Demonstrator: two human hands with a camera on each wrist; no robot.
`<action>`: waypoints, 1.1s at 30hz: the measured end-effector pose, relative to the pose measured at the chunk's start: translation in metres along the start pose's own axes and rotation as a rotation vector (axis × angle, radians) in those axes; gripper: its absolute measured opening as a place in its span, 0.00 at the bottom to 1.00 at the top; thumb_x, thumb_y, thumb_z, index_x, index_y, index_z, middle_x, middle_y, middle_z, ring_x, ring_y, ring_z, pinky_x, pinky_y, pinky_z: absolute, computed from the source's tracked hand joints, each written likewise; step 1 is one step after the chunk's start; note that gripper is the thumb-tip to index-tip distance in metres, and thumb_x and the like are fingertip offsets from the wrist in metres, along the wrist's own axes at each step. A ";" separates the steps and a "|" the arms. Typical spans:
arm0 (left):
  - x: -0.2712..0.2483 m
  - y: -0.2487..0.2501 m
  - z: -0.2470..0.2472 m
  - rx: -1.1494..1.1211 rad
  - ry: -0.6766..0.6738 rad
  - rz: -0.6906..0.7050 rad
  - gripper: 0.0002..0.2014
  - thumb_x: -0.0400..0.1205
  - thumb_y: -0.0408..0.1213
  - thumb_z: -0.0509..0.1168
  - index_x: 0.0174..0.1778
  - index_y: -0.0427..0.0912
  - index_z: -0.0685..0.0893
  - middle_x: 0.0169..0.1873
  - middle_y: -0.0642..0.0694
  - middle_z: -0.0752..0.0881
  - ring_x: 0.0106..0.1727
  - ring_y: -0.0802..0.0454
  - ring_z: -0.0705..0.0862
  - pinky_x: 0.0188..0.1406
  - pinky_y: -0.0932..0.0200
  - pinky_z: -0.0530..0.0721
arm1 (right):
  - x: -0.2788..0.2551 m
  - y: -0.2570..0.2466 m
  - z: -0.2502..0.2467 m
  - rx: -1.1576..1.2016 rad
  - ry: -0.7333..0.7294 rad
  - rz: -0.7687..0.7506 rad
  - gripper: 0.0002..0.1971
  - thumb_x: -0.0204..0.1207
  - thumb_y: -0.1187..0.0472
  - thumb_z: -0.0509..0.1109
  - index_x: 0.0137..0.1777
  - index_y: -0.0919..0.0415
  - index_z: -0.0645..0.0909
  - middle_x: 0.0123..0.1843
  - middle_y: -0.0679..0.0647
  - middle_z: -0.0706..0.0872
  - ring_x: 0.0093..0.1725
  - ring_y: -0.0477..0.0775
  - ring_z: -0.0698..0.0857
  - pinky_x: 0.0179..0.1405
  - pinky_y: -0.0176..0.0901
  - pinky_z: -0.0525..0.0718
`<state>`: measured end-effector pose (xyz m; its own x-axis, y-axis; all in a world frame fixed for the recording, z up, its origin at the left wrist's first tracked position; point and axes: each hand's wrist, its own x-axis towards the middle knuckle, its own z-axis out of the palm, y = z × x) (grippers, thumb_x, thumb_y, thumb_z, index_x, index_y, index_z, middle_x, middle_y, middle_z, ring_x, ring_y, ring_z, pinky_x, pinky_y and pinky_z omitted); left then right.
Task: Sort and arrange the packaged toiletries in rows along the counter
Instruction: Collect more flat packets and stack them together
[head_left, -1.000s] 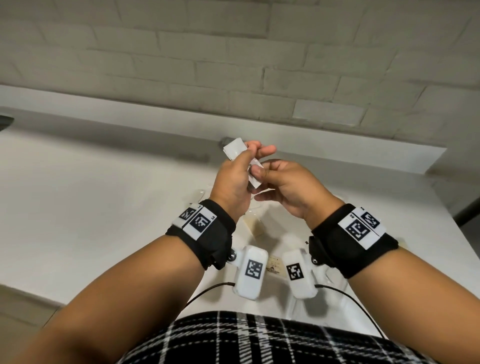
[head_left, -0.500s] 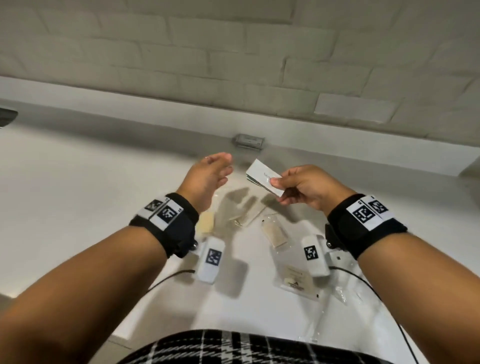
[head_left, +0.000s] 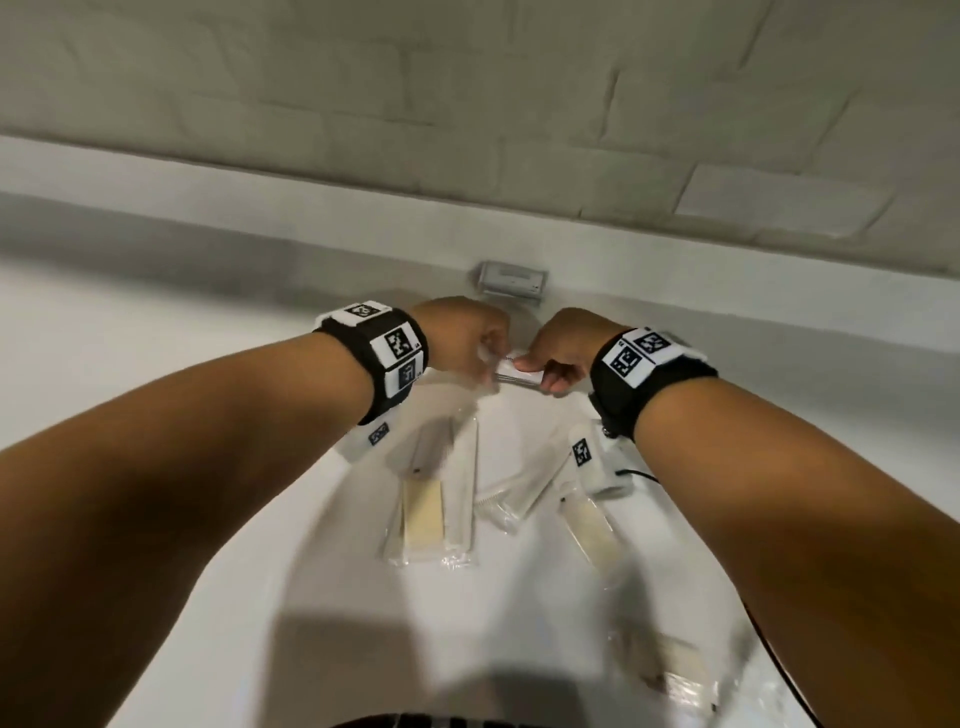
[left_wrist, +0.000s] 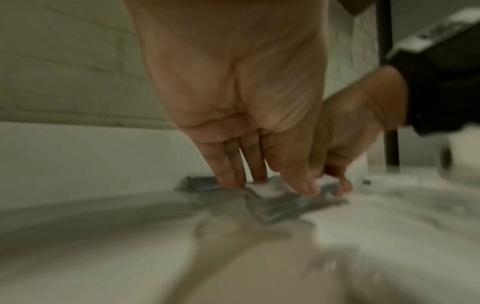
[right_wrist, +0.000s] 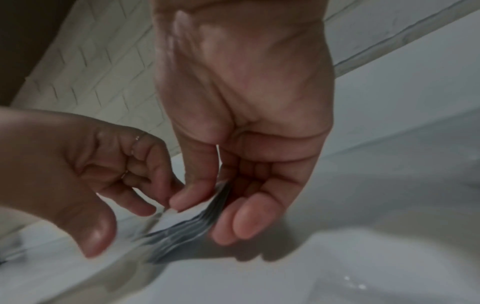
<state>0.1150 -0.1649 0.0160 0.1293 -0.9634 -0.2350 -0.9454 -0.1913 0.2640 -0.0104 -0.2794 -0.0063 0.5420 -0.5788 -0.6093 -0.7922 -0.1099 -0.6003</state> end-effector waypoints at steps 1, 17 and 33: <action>0.005 -0.004 0.005 0.000 0.008 0.010 0.21 0.70 0.46 0.77 0.57 0.47 0.82 0.55 0.51 0.86 0.55 0.48 0.82 0.42 0.61 0.69 | 0.005 -0.003 0.001 -0.019 0.001 0.002 0.18 0.68 0.62 0.81 0.51 0.75 0.84 0.29 0.65 0.86 0.36 0.63 0.86 0.51 0.56 0.89; 0.021 -0.011 0.025 0.019 0.077 0.028 0.11 0.73 0.40 0.72 0.48 0.44 0.82 0.44 0.47 0.86 0.46 0.43 0.83 0.39 0.58 0.72 | 0.007 -0.004 0.013 -0.839 0.210 -0.343 0.24 0.67 0.51 0.79 0.60 0.61 0.84 0.58 0.57 0.85 0.53 0.59 0.84 0.45 0.42 0.75; 0.070 -0.031 -0.001 0.106 0.055 -0.039 0.19 0.73 0.40 0.73 0.61 0.45 0.84 0.58 0.43 0.87 0.58 0.41 0.85 0.50 0.56 0.78 | 0.073 -0.034 -0.006 -0.934 0.221 -0.339 0.19 0.70 0.55 0.76 0.58 0.67 0.84 0.55 0.62 0.87 0.55 0.63 0.86 0.42 0.43 0.76</action>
<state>0.1540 -0.2266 -0.0075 0.1797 -0.9650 -0.1908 -0.9653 -0.2103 0.1547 0.0544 -0.3229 -0.0266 0.7895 -0.5261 -0.3161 -0.5603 -0.8280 -0.0213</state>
